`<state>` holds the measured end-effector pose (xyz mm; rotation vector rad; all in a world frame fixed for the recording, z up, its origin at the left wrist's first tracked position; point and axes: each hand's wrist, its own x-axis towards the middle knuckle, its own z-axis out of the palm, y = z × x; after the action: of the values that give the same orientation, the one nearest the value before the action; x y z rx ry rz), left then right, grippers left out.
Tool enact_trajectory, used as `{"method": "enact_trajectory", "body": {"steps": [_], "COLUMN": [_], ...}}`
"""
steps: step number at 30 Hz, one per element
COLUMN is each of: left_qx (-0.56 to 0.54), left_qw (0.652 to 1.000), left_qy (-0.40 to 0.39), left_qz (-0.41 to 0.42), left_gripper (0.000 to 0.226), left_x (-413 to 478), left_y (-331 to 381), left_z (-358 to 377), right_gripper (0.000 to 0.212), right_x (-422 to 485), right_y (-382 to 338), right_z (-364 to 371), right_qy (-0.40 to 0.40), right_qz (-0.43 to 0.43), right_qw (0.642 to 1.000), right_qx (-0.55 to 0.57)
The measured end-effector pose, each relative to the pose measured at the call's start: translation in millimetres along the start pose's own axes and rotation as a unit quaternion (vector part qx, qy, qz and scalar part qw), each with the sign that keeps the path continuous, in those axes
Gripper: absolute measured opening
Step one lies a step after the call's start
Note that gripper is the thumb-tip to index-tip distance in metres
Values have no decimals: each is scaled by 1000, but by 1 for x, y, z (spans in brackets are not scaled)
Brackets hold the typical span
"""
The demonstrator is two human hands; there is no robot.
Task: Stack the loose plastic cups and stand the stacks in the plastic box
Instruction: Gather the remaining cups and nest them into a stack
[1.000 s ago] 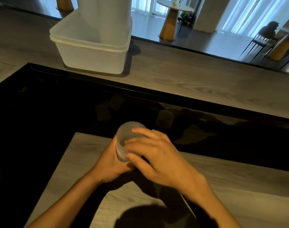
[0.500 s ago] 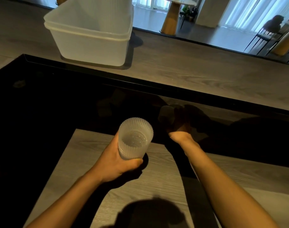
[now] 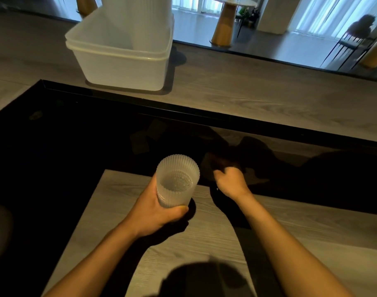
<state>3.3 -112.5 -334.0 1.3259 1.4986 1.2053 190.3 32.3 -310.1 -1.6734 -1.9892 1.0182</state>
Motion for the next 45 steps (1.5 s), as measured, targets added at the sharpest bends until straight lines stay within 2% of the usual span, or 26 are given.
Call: {"method": "enact_trajectory", "body": {"steps": [2,5,9,12,15,19,23,29,30,32,34,36,39,41,45], "left_qx": [7,29,34,33,26,21,12,-20,-22,-26,3,26,34,27,35], "left_qw": [1000,999,998,999,999,999,999,998,997,994,989,984,980,980,985], "left_qy": [3,-3,-14,-8,3,12,31,59,69,98,138,165,185,190,165], "left_qz": [-17,-29,-41,-40,-36,-22,-23,-26,-34,-49,-59,-63,-64,-57,-47], "left_gripper": [82,84,87,84,83,75,68,73,74,79,84,90,91,83,78], "left_x": [-1,-3,-8,-14,-18,-20,-28,-46,-48,-52,-55,-56,-54,-52,-48], "left_y": [1,4,10,14,16,18,12,11,10,8,5,2,-6,-9,-15], "left_z": [-2,-6,-12,-13,-12,-11,-14,-28,-32,-43,-56,-69,-88,-96,-101], "right_gripper": [17,12,12,12,13,12,10,11,12,14,11,9,13,12,9], "right_x": [-22,-59,-89,-101,-109,-113,-118,-117,-116,-113,-106,-91,-56,-34,7], "right_y": [-4,-21,-49,-66,-78,-87,-91,-94,-98,-106,-115,-118,-117,-113,-104], "right_z": [-2,-16,-38,-50,-50,-40,-37,-22,-19,-12,-3,11,42,69,120], "right_qy": [34,112,179,195,154,87,45,-36,-40,-48,-39,-17,-53,-92,-113], "right_qz": [-88,-228,-338,-397,-453,-517,-534,-532,-529,-487,-407,-312,-141,-42,56], "right_qw": [996,967,924,897,878,848,837,837,841,872,904,931,964,967,972], "right_qx": [-7,9,24,16,-2,-79,-110,-127,-107,2,124,188,218,235,197]}}
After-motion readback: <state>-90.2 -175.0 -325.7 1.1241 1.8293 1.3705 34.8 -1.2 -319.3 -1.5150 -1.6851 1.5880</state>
